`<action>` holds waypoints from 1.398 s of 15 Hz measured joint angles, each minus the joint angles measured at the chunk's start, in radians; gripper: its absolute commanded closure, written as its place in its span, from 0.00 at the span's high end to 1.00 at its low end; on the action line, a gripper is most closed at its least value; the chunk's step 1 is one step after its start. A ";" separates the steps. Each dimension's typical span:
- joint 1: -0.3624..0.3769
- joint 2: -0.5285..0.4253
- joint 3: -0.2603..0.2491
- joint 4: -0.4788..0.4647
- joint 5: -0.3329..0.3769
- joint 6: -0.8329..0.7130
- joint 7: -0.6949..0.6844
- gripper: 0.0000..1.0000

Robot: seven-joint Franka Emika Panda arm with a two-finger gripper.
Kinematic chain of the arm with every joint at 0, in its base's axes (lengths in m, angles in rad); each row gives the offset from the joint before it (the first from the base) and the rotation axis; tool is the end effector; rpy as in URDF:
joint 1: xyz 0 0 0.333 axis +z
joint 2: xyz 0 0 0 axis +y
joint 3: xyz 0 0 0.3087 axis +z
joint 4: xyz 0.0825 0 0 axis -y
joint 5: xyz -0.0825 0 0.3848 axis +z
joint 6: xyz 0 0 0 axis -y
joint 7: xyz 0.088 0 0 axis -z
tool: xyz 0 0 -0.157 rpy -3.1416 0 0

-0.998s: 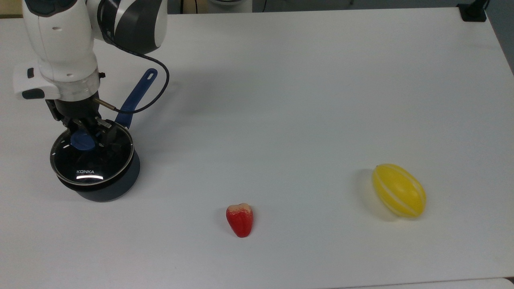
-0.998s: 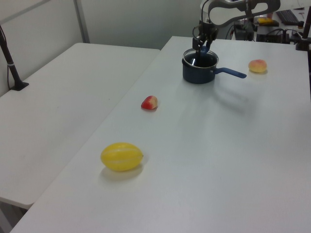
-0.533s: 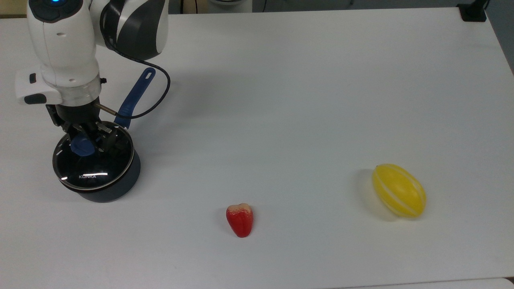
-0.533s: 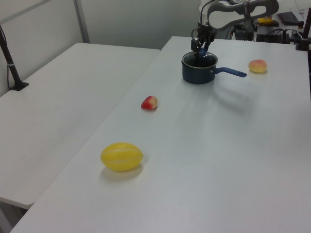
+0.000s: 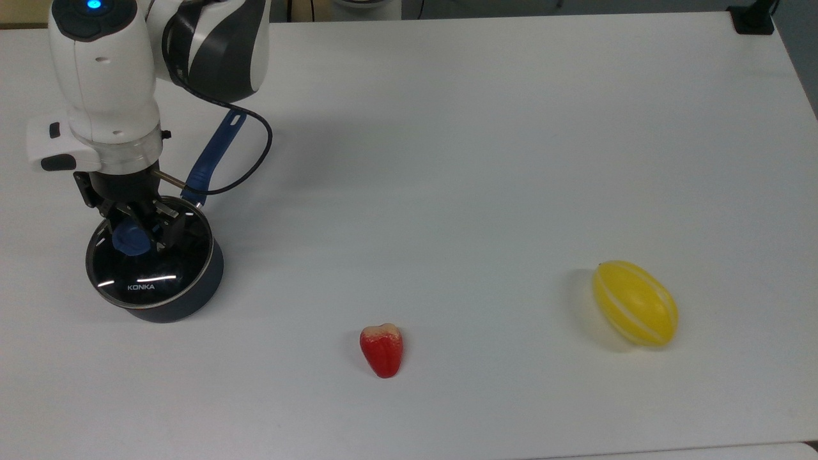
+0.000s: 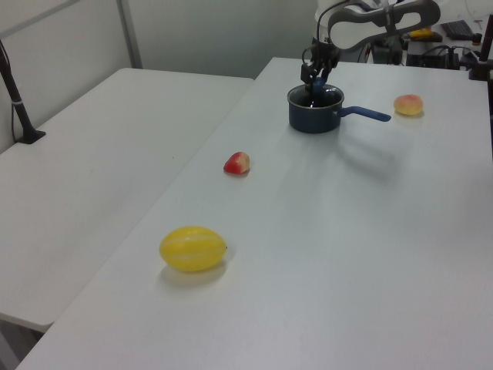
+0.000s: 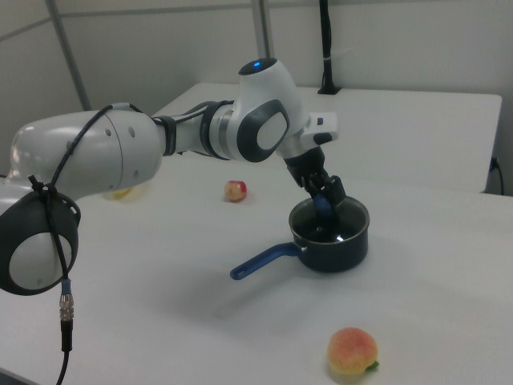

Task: Close lid

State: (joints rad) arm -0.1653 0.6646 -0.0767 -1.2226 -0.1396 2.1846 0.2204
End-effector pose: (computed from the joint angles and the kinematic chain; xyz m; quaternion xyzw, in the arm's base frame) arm 0.7552 -0.1831 0.3618 0.9680 -0.1840 0.1475 0.0861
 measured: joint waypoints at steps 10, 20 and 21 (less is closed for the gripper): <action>0.020 -0.142 0.006 -0.017 0.008 -0.125 0.001 1.00; 0.164 -0.568 0.013 -0.169 0.238 -0.659 0.002 1.00; 0.180 -0.600 0.013 -0.185 0.249 -0.684 0.002 1.00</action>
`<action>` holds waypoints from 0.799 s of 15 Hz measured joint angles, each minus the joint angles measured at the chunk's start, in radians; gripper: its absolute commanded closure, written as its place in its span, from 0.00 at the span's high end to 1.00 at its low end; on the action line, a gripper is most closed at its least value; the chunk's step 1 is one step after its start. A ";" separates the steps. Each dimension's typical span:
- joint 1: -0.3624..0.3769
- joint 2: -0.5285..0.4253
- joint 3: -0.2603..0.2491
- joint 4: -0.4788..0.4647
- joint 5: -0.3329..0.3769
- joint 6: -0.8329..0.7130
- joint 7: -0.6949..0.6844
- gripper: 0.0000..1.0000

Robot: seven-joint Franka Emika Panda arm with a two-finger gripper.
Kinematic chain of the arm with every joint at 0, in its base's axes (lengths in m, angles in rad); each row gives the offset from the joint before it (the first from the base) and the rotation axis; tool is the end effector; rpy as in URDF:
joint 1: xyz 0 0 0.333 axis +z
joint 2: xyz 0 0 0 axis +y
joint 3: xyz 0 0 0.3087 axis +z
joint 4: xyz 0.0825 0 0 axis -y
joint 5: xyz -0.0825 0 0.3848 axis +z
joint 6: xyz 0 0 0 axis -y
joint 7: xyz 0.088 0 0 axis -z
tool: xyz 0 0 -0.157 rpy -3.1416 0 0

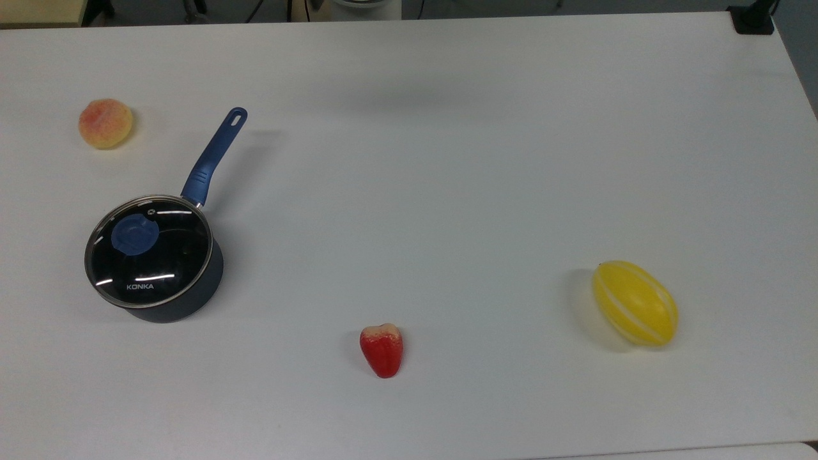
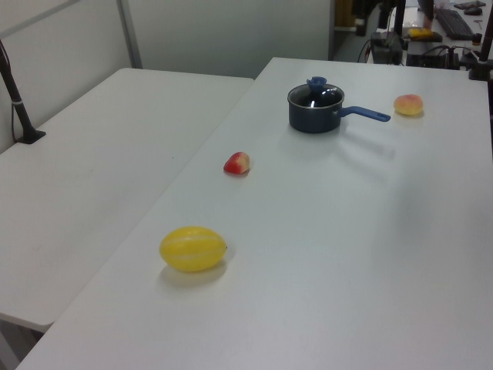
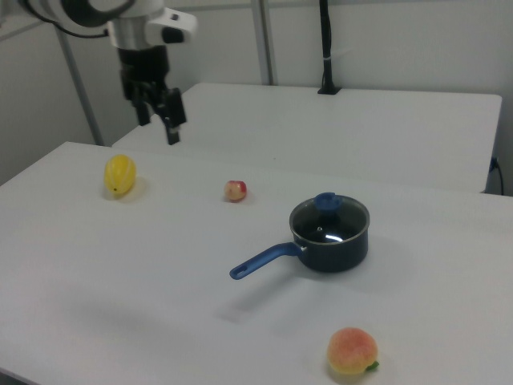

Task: Close lid

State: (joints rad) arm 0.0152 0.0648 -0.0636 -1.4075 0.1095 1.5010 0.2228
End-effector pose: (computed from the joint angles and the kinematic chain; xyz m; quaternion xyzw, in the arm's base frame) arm 0.5697 -0.0086 0.6022 -0.9900 0.1303 -0.0098 0.0535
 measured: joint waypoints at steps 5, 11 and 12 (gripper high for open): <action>0.031 -0.089 0.001 -0.084 0.019 -0.019 -0.006 1.00; 0.032 -0.097 0.051 -0.145 0.009 0.048 -0.180 1.00; 0.032 -0.096 0.052 -0.151 -0.012 0.079 -0.185 1.00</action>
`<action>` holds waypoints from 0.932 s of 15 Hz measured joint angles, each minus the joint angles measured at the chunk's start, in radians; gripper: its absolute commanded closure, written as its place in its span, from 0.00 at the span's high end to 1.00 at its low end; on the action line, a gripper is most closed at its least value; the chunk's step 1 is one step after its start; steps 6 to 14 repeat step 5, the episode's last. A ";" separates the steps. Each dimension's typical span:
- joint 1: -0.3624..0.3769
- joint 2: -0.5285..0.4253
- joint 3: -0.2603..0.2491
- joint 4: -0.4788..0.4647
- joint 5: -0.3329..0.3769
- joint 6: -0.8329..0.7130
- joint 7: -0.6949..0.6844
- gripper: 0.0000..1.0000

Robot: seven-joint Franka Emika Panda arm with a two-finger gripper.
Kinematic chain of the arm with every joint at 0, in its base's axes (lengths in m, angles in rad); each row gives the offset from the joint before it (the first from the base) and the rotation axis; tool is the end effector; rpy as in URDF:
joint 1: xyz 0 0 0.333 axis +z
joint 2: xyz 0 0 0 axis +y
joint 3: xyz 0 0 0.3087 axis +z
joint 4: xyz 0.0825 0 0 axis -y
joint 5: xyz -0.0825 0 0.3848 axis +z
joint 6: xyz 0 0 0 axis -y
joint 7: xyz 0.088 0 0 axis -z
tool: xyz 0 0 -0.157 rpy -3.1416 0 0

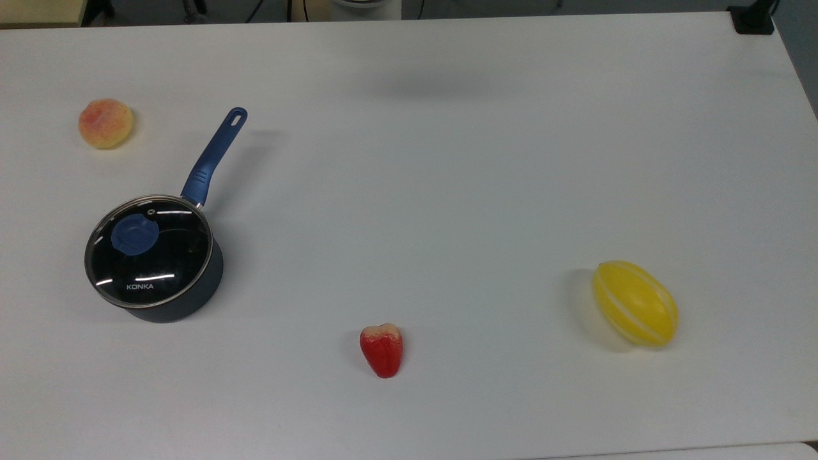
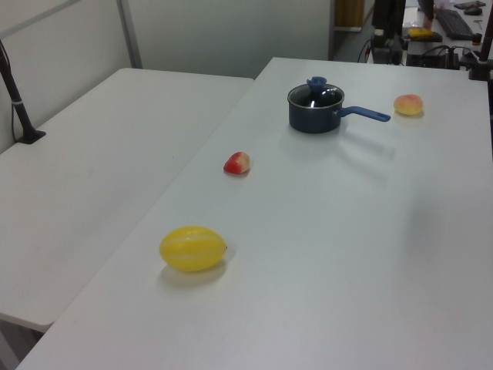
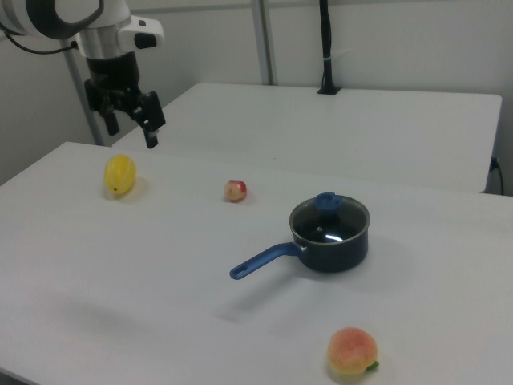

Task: Close lid

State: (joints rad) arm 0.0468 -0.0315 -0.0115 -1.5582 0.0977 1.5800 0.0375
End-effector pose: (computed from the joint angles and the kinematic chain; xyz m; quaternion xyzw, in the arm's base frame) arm 0.5489 0.0345 0.5922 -0.9984 0.0002 -0.0248 0.0499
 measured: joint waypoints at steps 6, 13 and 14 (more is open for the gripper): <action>0.000 0.007 0.000 -0.007 -0.055 0.082 -0.018 1.00; 0.000 0.007 0.000 -0.007 -0.055 0.082 -0.018 1.00; 0.000 0.007 0.000 -0.007 -0.055 0.082 -0.018 1.00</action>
